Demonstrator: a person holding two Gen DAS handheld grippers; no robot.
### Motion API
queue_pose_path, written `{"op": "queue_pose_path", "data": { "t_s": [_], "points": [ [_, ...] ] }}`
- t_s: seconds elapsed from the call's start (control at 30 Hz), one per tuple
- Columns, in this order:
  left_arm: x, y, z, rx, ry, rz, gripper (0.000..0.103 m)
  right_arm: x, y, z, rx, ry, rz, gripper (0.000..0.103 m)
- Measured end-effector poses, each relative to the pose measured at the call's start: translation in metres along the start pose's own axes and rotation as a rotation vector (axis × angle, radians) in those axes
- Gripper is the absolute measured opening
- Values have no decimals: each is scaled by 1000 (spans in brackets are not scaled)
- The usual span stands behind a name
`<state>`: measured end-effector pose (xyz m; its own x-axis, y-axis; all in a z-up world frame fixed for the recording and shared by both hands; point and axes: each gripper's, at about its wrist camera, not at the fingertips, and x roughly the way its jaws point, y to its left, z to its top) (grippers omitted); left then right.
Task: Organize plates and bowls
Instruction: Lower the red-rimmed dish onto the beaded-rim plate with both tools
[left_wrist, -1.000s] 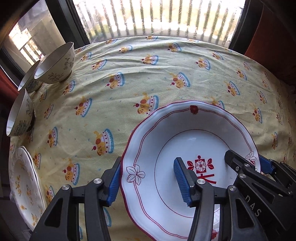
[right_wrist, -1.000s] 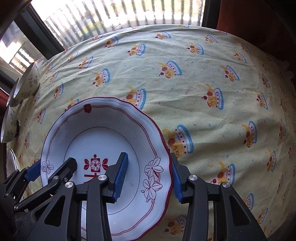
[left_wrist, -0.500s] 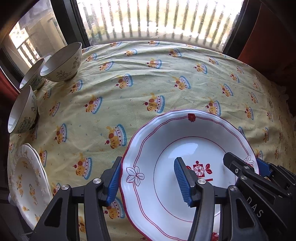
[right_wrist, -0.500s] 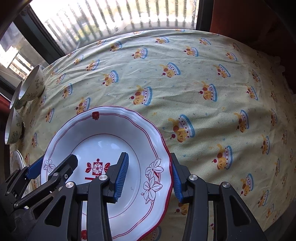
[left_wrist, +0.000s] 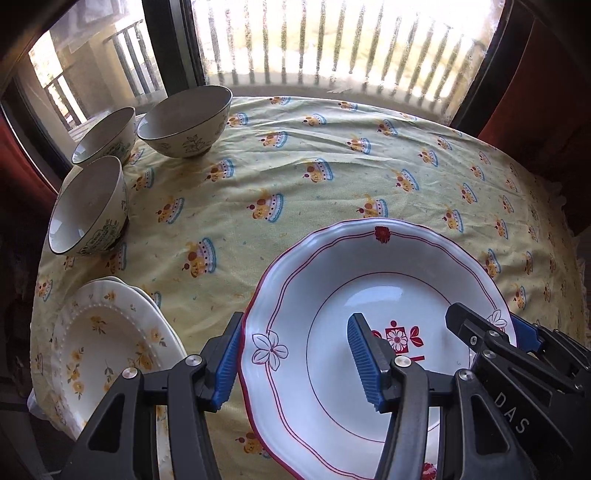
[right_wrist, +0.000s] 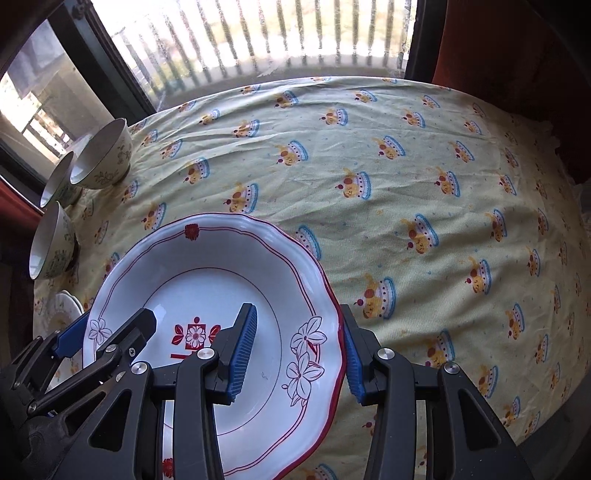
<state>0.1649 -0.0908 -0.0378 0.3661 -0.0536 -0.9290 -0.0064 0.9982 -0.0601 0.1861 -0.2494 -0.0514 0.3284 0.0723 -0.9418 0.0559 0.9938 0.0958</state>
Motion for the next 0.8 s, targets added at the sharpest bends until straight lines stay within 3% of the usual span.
{"op": "queue_pose_path", "data": {
  "t_s": [0.43,0.8],
  "points": [
    [-26,68,-14,-26,-33,-32,56,-26,72,-18,-6,-53,-15,48],
    [-30,130,-33,-60,-30,-36,56,-25,131,-40,-12,-59,-5,48]
  ]
}}
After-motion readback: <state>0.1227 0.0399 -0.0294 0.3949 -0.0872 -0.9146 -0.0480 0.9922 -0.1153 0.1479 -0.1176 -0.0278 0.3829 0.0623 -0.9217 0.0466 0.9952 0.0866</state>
